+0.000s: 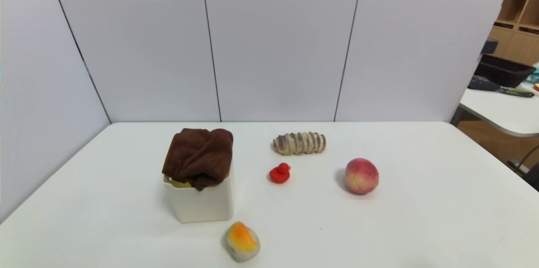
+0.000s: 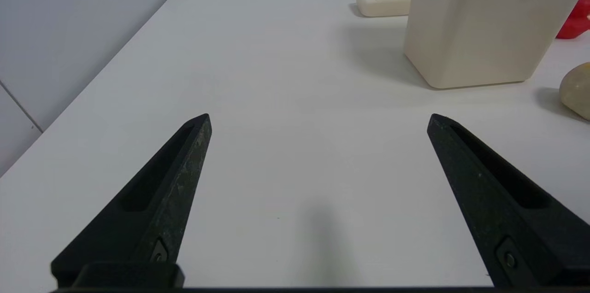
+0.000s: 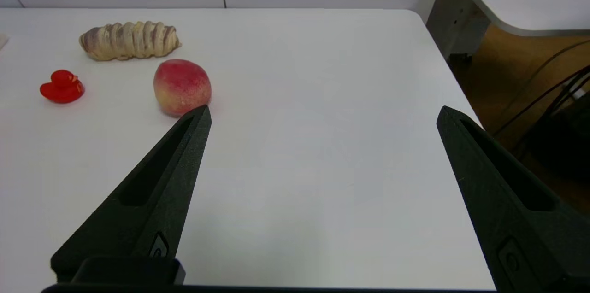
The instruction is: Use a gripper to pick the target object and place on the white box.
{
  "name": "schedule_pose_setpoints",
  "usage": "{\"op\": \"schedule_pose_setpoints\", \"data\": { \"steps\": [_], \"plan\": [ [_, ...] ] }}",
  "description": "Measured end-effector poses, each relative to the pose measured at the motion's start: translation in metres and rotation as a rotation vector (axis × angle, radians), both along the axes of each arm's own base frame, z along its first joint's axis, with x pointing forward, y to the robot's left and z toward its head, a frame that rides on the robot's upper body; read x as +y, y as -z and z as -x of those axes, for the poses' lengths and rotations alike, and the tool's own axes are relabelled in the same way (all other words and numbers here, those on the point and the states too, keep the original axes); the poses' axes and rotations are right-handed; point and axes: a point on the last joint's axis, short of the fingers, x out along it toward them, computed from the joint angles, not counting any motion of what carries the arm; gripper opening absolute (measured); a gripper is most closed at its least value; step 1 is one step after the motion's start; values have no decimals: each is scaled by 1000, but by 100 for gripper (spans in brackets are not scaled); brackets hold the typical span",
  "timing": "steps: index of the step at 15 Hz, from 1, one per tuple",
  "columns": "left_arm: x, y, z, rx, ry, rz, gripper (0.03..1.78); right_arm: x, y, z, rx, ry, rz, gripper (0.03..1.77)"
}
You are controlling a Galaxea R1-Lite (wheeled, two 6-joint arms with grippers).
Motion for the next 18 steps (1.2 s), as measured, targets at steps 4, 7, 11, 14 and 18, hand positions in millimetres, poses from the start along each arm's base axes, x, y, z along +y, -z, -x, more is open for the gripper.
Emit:
{"op": "schedule_pose_setpoints", "data": {
  "steps": [4, 7, 11, 14, 18],
  "plan": [
    [0, 0, 0, 0, 0, 0, 169, 0, 38, 17, -133, -30, 71, 169],
    [0, 0, 0, 0, 0, 0, 169, 0, 79, 21, -196, -43, 115, 169],
    [0, 0, 0, 0, 0, 0, 169, 0, 126, 24, -208, -58, 137, 169],
    [0, 0, 0, 0, 0, 0, 169, 1, 137, 26, -236, -83, 131, 169],
    [0, 0, 0, 0, 0, 0, 169, 2, 146, 27, -174, -123, 63, 169]
  ]
}}
